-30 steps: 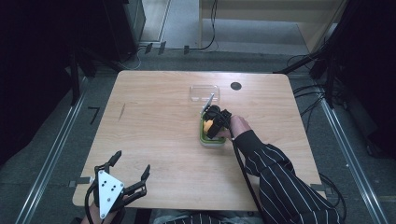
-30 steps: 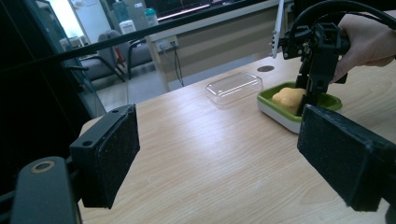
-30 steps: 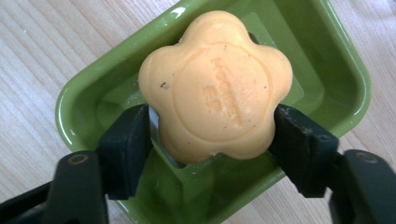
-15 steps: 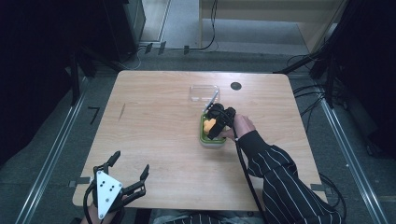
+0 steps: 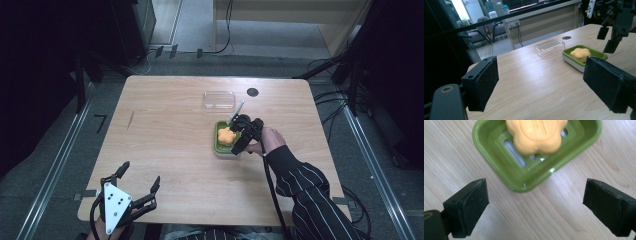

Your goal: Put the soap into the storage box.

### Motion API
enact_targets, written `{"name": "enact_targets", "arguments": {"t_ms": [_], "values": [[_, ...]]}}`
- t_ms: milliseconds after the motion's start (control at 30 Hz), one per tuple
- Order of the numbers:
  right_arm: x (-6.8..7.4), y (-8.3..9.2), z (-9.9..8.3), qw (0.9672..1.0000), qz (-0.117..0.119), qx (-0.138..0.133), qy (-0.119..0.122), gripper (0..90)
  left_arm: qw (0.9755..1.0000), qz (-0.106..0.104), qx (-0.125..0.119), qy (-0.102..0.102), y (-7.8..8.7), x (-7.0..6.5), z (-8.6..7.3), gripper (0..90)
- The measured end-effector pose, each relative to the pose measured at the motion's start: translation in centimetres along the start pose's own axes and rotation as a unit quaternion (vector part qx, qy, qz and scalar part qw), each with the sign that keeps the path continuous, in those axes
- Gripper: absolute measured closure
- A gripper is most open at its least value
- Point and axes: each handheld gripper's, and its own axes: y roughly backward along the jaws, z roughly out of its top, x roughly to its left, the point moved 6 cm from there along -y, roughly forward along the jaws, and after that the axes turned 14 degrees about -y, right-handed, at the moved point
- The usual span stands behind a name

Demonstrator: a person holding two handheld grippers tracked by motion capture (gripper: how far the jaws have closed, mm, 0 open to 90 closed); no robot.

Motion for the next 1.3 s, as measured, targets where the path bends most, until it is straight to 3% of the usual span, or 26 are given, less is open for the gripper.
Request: {"name": "enact_targets", "arguments": {"t_ms": [733, 1300], "values": [[-0.4, 1.1, -7.0, 0.9997, -0.01, 0.022, -0.003, 2.4, 1.0, -0.001, 0.0, -0.001, -0.1, -0.1, 0.1, 13.0], [-0.4, -0.7, -13.0, 0.9986, -0.012, 0.052, -0.01, 2.0, 1.0, -0.003, -0.002, -0.002, -0.2, -0.1, 0.1, 13.0]]}}
